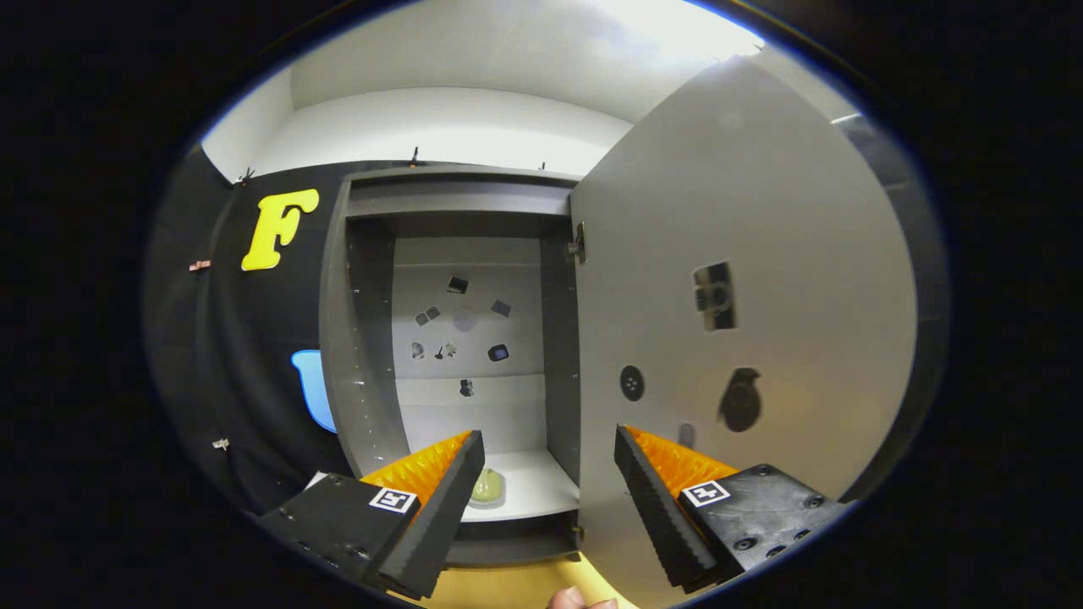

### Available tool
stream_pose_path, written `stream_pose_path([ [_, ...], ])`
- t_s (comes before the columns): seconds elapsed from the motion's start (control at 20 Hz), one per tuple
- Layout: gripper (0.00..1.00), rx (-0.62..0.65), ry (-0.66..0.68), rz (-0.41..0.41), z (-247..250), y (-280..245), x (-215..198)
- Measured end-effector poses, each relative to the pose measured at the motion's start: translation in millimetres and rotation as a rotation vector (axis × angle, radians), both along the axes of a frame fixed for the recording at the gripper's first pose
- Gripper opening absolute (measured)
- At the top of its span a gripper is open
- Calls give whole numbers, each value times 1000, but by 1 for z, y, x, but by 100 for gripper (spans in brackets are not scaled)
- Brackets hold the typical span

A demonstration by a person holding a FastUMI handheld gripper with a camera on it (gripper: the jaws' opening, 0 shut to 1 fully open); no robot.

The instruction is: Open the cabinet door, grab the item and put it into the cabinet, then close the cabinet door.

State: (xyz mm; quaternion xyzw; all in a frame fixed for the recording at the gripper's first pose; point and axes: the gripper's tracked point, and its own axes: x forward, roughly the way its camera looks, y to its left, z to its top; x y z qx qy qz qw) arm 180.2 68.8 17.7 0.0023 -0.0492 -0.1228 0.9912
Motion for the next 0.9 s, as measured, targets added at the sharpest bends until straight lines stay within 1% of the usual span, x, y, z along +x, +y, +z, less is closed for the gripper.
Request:
stream_pose_path([
  [0.1, 98, -66, -5, -30, 0, -15, -27],
  [0.2, 98, -106, -21, -57, 2, -26, -51],
  [0.4, 98, -125, -26, -127, 0, -60, -97],
  [0.55, 98, -113, -33, -201, 4, -102, -124],
  [0.75, 97, -109, -36, -340, 4, -167, -151],
  [0.85, 97, -108, -10, -398, -3, -199, -155],
  [0.9, 97, -95, 2, -417, -7, -211, -150],
])
